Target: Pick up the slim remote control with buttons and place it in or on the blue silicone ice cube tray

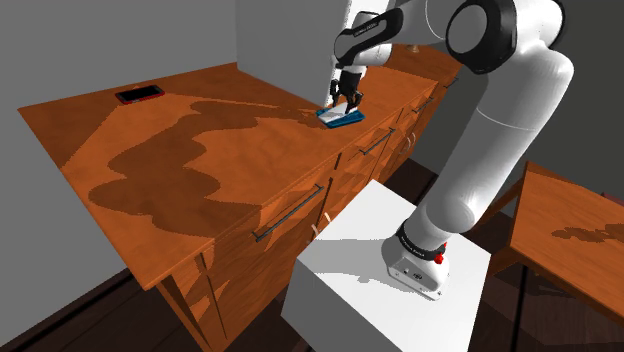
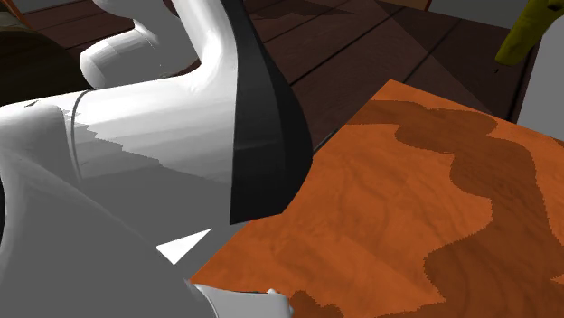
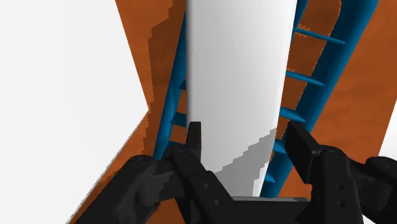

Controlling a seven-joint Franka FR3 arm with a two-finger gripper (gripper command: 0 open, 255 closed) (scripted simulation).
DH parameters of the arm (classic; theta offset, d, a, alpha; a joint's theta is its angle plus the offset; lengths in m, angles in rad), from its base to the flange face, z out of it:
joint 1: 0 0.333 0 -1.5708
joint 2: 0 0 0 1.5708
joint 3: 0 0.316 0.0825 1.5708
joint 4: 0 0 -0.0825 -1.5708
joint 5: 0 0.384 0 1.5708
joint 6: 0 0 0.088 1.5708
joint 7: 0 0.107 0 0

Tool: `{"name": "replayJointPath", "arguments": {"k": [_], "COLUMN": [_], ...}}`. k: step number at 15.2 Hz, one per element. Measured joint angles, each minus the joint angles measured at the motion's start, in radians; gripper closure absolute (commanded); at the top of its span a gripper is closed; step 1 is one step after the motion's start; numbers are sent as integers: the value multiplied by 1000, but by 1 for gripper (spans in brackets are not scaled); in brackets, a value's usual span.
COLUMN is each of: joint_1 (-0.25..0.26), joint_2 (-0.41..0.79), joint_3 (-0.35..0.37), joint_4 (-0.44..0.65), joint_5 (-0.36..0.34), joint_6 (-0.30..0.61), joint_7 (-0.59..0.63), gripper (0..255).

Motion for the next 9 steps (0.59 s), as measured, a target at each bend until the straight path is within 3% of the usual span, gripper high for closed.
{"name": "replayJointPath", "arguments": {"k": [3, 9], "joint_1": [-12, -25], "joint_2": [37, 63], "joint_3": [-7, -10], "joint_4": [65, 53], "joint_5": [2, 28], "joint_6": [-47, -3], "joint_7": [0, -20], "gripper": [0, 0]}}
